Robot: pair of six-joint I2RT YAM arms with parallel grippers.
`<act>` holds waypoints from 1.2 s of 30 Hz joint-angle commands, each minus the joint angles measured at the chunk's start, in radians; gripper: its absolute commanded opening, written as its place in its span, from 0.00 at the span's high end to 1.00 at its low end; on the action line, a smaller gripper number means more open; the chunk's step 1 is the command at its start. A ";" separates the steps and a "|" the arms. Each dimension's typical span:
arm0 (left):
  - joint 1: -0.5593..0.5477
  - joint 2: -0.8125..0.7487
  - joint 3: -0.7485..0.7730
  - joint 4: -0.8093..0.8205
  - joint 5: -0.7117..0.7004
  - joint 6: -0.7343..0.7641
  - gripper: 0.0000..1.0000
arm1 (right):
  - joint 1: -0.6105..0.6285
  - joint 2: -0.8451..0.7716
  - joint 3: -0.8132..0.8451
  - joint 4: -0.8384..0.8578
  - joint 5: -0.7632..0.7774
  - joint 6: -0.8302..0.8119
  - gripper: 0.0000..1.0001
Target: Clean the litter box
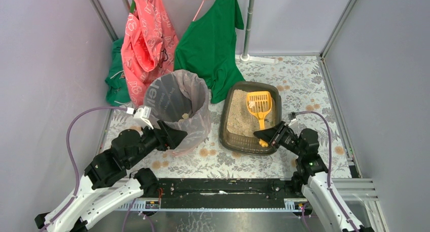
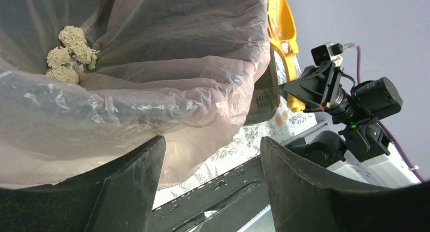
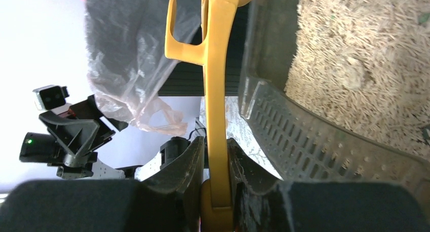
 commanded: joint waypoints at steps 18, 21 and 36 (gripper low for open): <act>-0.004 -0.062 -0.015 0.004 -0.022 -0.009 0.23 | -0.003 0.049 0.175 -0.084 -0.029 -0.030 1.00; -0.004 -0.064 -0.007 0.006 -0.016 -0.012 0.23 | -0.002 0.071 0.241 -0.102 -0.035 -0.009 1.00; -0.005 -0.052 -0.010 0.024 -0.024 0.015 0.23 | 0.190 0.299 0.610 -0.226 0.084 -0.054 1.00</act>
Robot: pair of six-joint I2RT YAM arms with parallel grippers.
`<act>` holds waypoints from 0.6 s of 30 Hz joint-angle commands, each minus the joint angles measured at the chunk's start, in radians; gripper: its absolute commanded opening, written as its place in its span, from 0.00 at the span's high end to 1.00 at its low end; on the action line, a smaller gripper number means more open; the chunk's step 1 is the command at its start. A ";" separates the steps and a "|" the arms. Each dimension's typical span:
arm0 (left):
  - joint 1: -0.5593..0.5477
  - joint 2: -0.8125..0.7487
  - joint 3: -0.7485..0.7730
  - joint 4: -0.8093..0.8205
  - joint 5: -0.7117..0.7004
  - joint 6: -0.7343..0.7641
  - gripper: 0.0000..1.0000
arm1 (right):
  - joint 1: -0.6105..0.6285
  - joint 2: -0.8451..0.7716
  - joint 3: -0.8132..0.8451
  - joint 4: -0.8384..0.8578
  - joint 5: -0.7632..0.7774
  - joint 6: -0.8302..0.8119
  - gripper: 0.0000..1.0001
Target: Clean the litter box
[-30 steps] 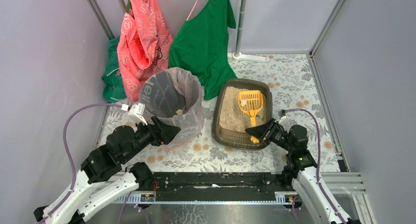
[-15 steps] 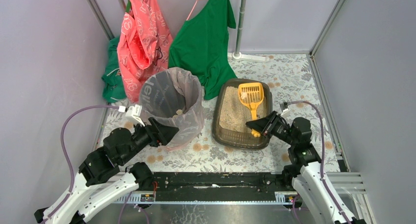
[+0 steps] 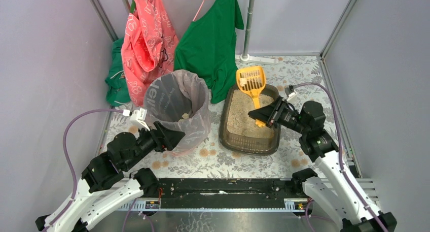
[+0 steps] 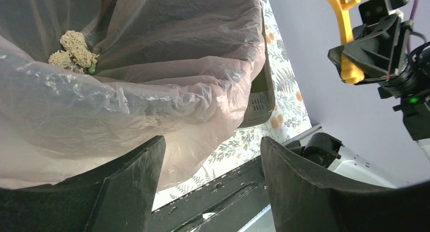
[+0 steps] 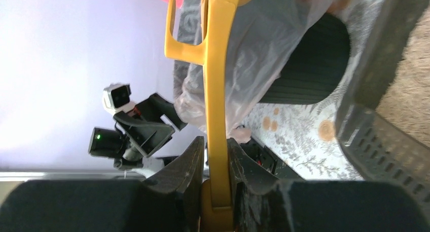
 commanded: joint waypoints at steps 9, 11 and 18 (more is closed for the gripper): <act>-0.005 -0.047 -0.007 -0.010 -0.030 0.009 0.23 | 0.382 0.306 0.385 -0.022 0.222 -0.110 1.00; -0.005 -0.056 0.002 -0.028 -0.034 0.009 0.23 | 0.428 0.363 0.445 -0.026 0.237 -0.125 1.00; -0.005 -0.104 0.015 -0.067 -0.044 -0.004 0.23 | 0.585 0.593 0.640 -0.044 0.269 -0.184 1.00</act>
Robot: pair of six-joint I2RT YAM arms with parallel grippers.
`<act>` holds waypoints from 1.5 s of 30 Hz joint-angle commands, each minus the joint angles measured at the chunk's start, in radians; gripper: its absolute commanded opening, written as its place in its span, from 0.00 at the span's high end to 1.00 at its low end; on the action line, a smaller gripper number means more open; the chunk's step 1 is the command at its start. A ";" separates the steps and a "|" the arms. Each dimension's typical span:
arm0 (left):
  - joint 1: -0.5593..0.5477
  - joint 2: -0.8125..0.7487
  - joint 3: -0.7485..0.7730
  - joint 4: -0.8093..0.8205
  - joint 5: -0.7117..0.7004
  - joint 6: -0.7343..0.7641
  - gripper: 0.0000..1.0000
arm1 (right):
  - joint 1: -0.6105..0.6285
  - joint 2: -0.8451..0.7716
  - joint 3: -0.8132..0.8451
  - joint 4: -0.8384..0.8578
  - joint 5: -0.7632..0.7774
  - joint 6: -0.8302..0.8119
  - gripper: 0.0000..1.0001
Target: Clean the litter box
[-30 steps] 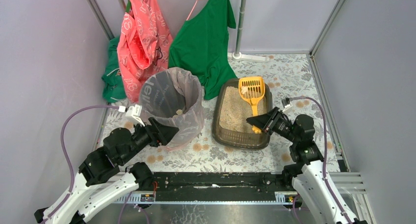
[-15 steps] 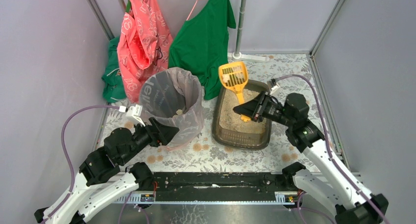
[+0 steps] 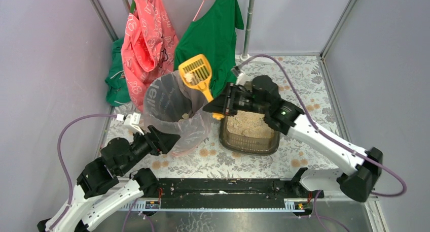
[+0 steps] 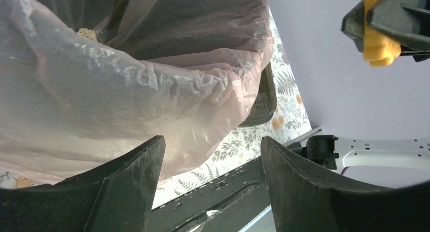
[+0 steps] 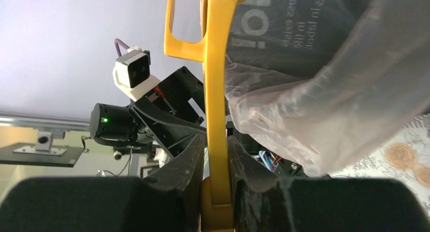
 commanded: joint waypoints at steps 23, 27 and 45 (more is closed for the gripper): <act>-0.005 -0.076 0.102 -0.120 -0.056 -0.024 0.23 | 0.360 0.564 0.900 -1.005 0.729 -0.646 1.00; -0.004 -0.088 0.100 -0.141 -0.067 -0.032 0.23 | 0.382 0.570 0.913 -1.043 0.816 -0.657 1.00; -0.005 -0.094 0.084 -0.152 -0.083 -0.033 0.23 | 0.571 0.723 1.066 -1.263 1.324 -0.739 1.00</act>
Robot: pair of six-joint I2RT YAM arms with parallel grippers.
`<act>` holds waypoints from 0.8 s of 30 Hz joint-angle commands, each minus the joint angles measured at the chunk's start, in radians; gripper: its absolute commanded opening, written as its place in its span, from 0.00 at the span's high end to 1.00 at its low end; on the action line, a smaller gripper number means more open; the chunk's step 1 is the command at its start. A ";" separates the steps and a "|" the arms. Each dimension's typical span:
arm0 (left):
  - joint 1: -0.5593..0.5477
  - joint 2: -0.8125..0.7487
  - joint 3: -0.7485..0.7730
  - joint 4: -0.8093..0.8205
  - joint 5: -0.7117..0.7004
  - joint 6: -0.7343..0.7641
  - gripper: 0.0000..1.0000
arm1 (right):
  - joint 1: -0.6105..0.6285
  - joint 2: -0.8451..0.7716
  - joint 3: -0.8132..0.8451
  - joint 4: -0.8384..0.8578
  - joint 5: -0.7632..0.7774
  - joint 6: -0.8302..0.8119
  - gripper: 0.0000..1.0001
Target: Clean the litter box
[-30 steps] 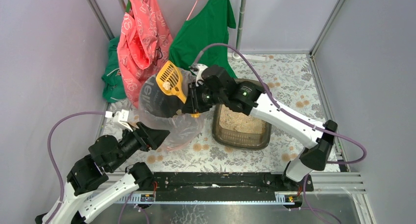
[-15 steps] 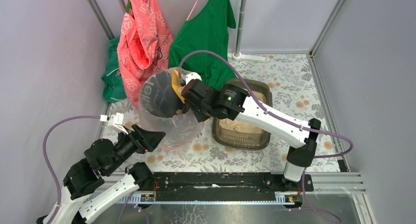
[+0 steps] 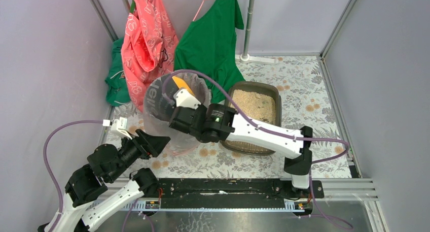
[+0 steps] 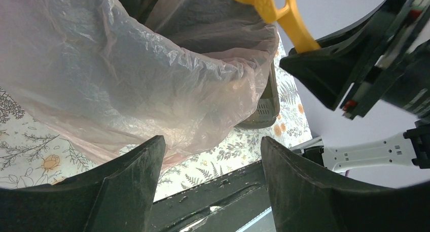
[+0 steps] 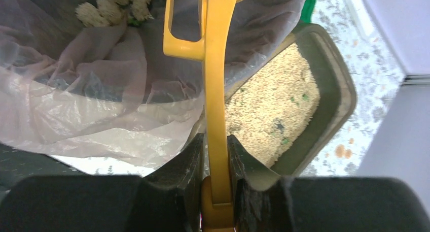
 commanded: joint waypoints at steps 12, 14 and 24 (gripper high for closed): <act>-0.004 -0.019 -0.024 0.002 -0.019 -0.015 0.22 | -0.027 -0.215 -0.115 0.217 -0.222 0.043 1.00; -0.005 -0.019 -0.028 0.002 -0.020 -0.016 0.22 | -0.069 -0.321 -0.186 0.311 -0.364 0.084 1.00; -0.005 0.037 -0.018 0.050 0.009 0.011 0.22 | -0.513 -0.750 -0.667 0.318 -0.612 0.160 1.00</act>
